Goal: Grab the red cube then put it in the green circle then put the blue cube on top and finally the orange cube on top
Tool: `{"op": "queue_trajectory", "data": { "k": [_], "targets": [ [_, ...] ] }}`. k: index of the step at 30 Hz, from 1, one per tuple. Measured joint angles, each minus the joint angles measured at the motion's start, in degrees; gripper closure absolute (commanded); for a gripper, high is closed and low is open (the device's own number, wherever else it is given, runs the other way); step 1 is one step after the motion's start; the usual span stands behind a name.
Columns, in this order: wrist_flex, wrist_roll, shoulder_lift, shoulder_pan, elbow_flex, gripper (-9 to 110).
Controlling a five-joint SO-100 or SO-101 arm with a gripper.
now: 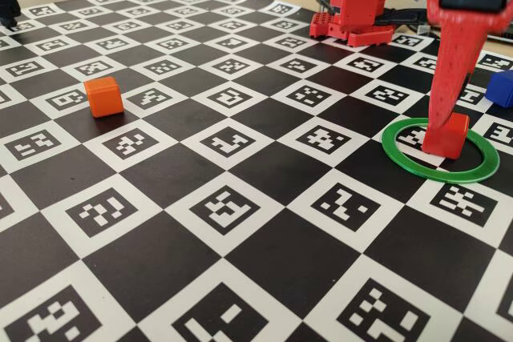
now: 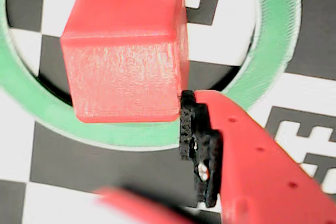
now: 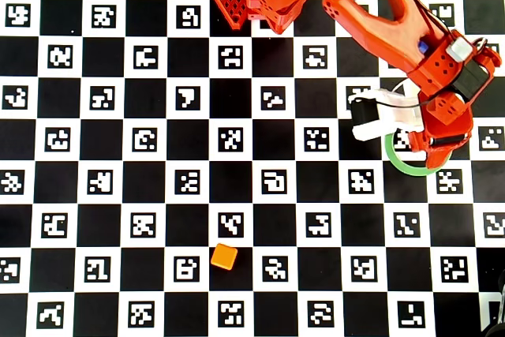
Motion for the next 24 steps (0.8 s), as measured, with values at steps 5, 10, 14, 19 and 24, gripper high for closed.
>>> {"op": "queue_trajectory", "data": {
  "k": [5, 10, 14, 19, 24],
  "targets": [
    [0.4, -1.4, 10.2, 1.1, 7.7, 69],
    [0.4, -1.9, 19.2, 2.3, 14.1, 72],
    [1.3, -2.1, 25.9, 2.3, 18.8, 72],
    [0.0, 2.3, 35.5, 1.2, 26.7, 72],
    [-4.0, 8.6, 44.6, -1.2, 35.9, 72]
  ]
}}
